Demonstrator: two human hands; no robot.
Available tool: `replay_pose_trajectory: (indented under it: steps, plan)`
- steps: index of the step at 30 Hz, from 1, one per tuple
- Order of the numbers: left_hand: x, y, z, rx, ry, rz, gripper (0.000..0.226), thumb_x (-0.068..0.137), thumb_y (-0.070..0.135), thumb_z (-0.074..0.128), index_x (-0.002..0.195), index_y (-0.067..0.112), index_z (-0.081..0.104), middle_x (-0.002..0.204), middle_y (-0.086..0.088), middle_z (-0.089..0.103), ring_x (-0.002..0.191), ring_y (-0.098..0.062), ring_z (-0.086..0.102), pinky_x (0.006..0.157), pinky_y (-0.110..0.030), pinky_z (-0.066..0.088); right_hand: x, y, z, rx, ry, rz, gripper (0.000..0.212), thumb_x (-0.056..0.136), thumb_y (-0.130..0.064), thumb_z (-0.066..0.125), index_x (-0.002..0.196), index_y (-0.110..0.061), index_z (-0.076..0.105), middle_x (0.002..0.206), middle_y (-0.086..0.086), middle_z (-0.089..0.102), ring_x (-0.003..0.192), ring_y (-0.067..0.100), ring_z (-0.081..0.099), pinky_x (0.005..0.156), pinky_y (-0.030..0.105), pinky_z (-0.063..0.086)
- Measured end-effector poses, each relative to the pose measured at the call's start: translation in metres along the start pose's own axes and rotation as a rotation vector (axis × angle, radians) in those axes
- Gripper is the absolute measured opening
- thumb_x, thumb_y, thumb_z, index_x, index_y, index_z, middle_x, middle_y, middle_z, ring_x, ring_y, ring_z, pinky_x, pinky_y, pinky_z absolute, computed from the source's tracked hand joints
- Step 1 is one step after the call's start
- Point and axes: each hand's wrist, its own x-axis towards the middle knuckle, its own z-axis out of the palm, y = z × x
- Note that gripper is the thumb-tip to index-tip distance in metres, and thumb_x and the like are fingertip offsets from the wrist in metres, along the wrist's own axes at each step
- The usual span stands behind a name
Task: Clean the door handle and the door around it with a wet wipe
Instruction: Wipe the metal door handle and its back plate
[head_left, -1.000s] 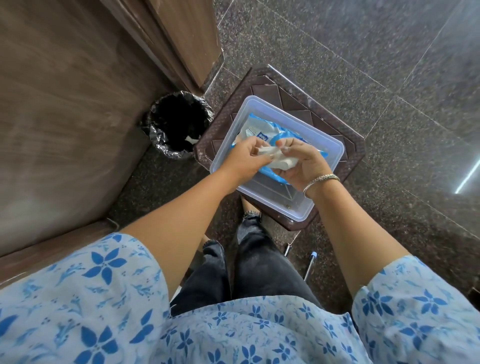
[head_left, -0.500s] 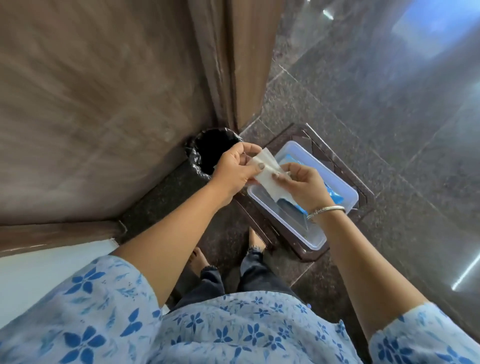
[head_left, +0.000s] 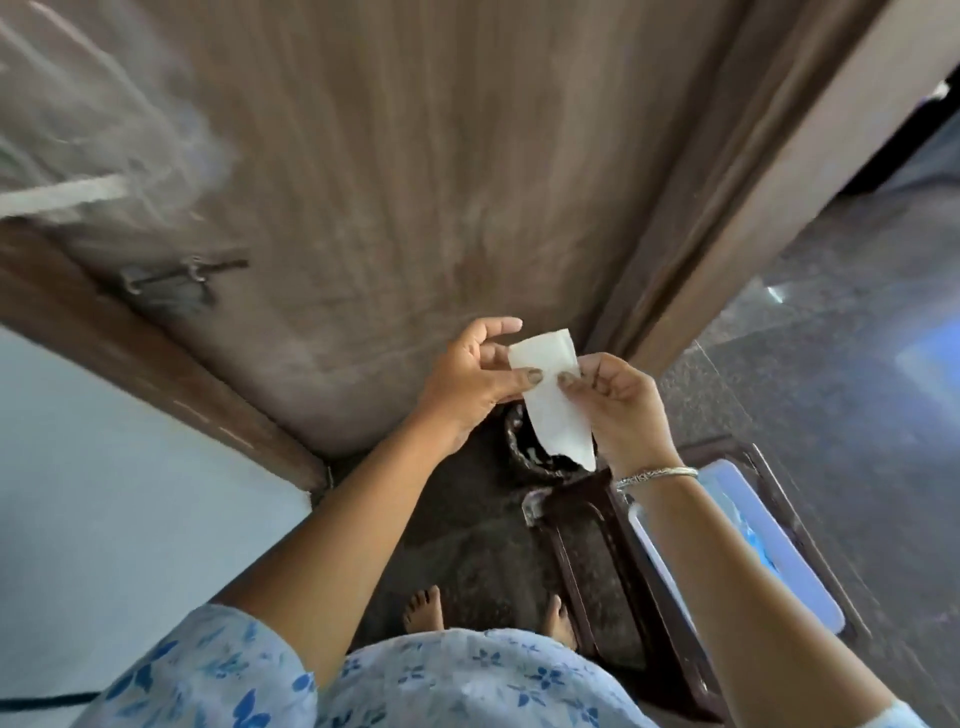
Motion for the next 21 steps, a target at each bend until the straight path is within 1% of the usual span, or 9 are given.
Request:
replay_pose_trajectory:
  steps: [3,5,7,10,13,15,16,18,21]
  plan:
    - [-0.019,0.022,-0.04,-0.007,0.071,0.049,0.032,0.074,-0.01,0.069,0.088,0.018,0.061,0.075,-0.002,0.065,0.07,-0.011,0.066,0.059,-0.026,0.057,0.004,-0.022,0.045,0.04,-0.08,-0.04,0.017,0.085,0.006,0.059,0.083,-0.011,0.062,0.064,-0.008,0.067,0.059,0.004,0.06,0.052,0.018,0.049]
    - [-0.031,0.036,-0.063,0.025,0.113,0.101,0.025,0.075,-0.008,0.069,0.079,0.016,0.062,0.075,-0.003,0.064,0.068,-0.01,0.066,0.058,-0.026,0.057,0.005,-0.033,0.074,0.069,-0.159,-0.043,0.018,0.084,0.006,0.06,0.093,-0.009,0.063,0.07,-0.006,0.071,0.066,0.007,0.065,0.055,0.019,0.051]
    - [-0.041,0.051,-0.085,0.063,0.13,0.152,0.024,0.077,-0.006,0.068,0.074,0.017,0.062,0.073,-0.001,0.063,0.063,-0.006,0.065,0.056,-0.024,0.056,0.006,-0.043,0.101,0.069,-0.221,-0.062,0.019,0.084,0.004,0.061,0.095,-0.012,0.065,0.075,-0.003,0.072,0.072,0.011,0.066,0.058,0.021,0.053]
    - [-0.053,0.07,-0.116,0.123,0.168,0.224,0.027,0.08,-0.005,0.066,0.072,0.021,0.064,0.062,0.01,0.063,0.06,-0.004,0.064,0.053,-0.022,0.055,0.008,-0.056,0.139,0.079,-0.252,-0.117,0.022,0.085,0.005,0.059,0.09,-0.015,0.065,0.076,0.0,0.07,0.073,0.016,0.064,0.06,0.025,0.053]
    - [-0.065,0.085,-0.143,0.185,0.229,0.272,0.032,0.08,-0.003,0.067,0.068,0.027,0.068,0.069,-0.001,0.063,0.065,-0.013,0.063,0.056,-0.026,0.056,0.01,-0.067,0.17,0.083,-0.314,-0.147,0.031,0.087,0.009,0.054,0.086,-0.021,0.063,0.071,-0.007,0.069,0.071,0.013,0.065,0.059,0.025,0.053]
    - [-0.072,0.093,-0.156,0.189,0.245,0.283,0.031,0.08,-0.003,0.067,0.068,0.025,0.071,0.072,-0.003,0.068,0.071,-0.017,0.065,0.063,-0.031,0.057,0.013,-0.074,0.185,0.073,-0.334,-0.169,0.039,0.086,0.012,0.051,0.078,-0.024,0.064,0.075,-0.002,0.067,0.074,0.018,0.063,0.061,0.028,0.052]
    - [-0.075,0.097,-0.162,0.184,0.243,0.28,0.029,0.08,-0.003,0.065,0.07,0.023,0.072,0.074,-0.004,0.07,0.074,-0.019,0.066,0.068,-0.033,0.057,0.015,-0.078,0.192,0.077,-0.337,-0.176,0.041,0.085,0.013,0.05,0.075,-0.024,0.064,0.075,-0.002,0.066,0.072,0.016,0.061,0.058,0.026,0.05]
    - [-0.081,0.104,-0.173,0.113,0.21,0.259,0.029,0.083,-0.004,0.059,0.074,0.019,0.074,0.08,-0.005,0.072,0.081,-0.021,0.067,0.073,-0.036,0.056,0.019,-0.084,0.205,0.083,-0.339,-0.178,0.046,0.08,0.017,0.047,0.067,-0.024,0.062,0.072,-0.002,0.062,0.067,0.012,0.057,0.055,0.02,0.045]
    - [-0.085,0.114,-0.185,-0.023,0.185,0.225,0.021,0.087,0.003,0.057,0.078,0.014,0.074,0.079,-0.002,0.073,0.078,-0.017,0.069,0.066,-0.029,0.057,0.027,-0.091,0.22,0.09,-0.358,-0.165,0.049,0.076,0.021,0.043,0.059,-0.023,0.057,0.07,0.003,0.058,0.064,0.013,0.054,0.053,0.019,0.043]
